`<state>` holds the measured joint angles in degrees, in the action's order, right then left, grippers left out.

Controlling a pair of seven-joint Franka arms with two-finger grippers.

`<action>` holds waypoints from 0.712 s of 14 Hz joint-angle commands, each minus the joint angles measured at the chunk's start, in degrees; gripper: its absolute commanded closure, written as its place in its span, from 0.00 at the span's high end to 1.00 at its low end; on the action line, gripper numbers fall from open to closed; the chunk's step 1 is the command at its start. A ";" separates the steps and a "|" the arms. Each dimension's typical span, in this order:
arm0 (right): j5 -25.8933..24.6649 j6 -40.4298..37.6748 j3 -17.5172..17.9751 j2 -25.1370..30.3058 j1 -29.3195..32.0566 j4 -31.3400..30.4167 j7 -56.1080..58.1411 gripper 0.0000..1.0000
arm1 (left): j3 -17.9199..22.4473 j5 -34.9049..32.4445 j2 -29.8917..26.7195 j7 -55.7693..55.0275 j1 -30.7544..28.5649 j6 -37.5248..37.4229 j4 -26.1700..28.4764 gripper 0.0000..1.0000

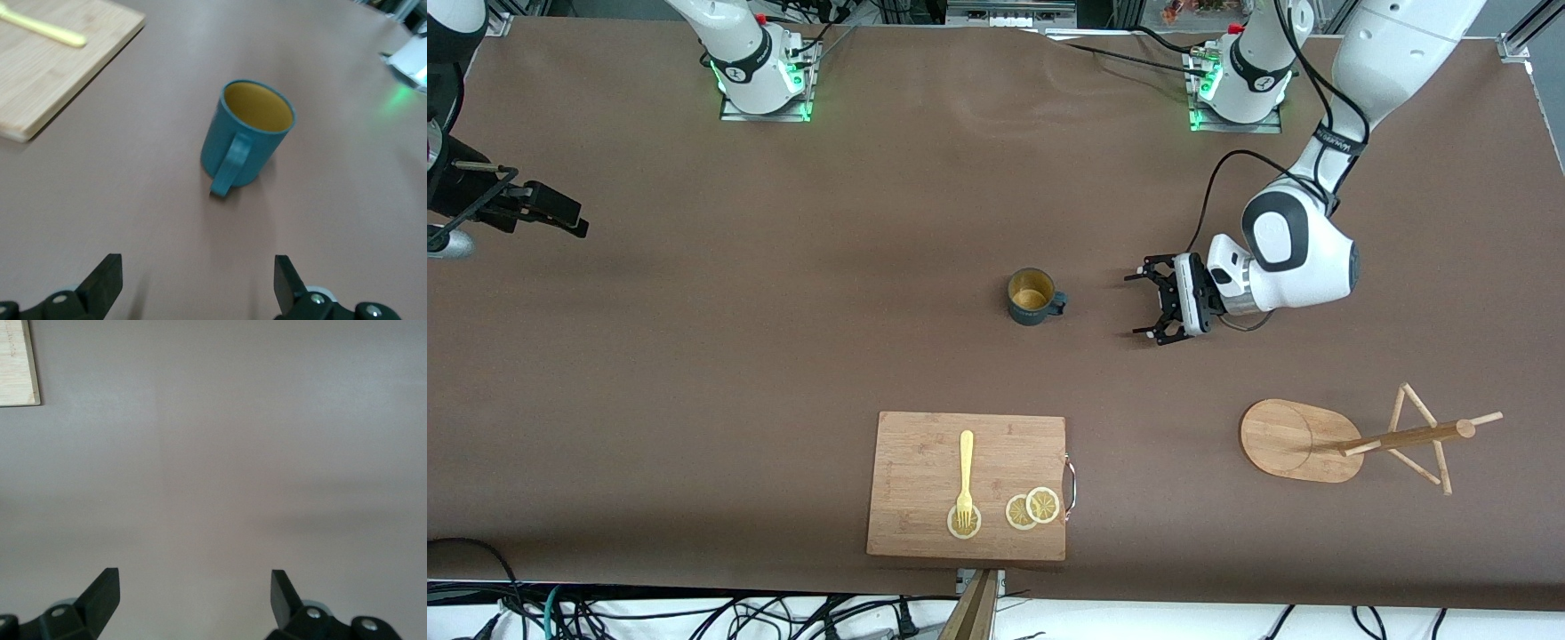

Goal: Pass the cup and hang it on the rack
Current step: 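Move the left gripper to the mug handle and close on it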

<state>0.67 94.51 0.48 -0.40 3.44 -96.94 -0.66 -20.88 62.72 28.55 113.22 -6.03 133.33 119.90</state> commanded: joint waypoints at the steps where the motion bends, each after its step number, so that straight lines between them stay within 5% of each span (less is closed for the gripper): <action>1: 1.09 -0.46 0.04 0.49 -0.19 0.26 -0.30 1.00 | -3.28 6.69 6.24 13.21 -1.71 -1.93 -5.10 1.00; 5: 1.18 -1.60 0.04 0.49 -0.19 -0.09 -0.13 1.00 | -5.30 14.17 13.19 26.15 -1.44 -2.11 -8.10 1.00; 10: 1.26 -1.52 0.74 0.49 -0.28 0.00 -0.30 1.00 | -6.44 15.93 18.29 29.86 -0.22 -3.17 -10.21 1.00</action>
<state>1.17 93.55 0.82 -0.41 3.33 -96.98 -0.66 -26.18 76.16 44.11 139.98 -6.44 130.83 111.52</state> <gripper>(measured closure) 0.000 0.000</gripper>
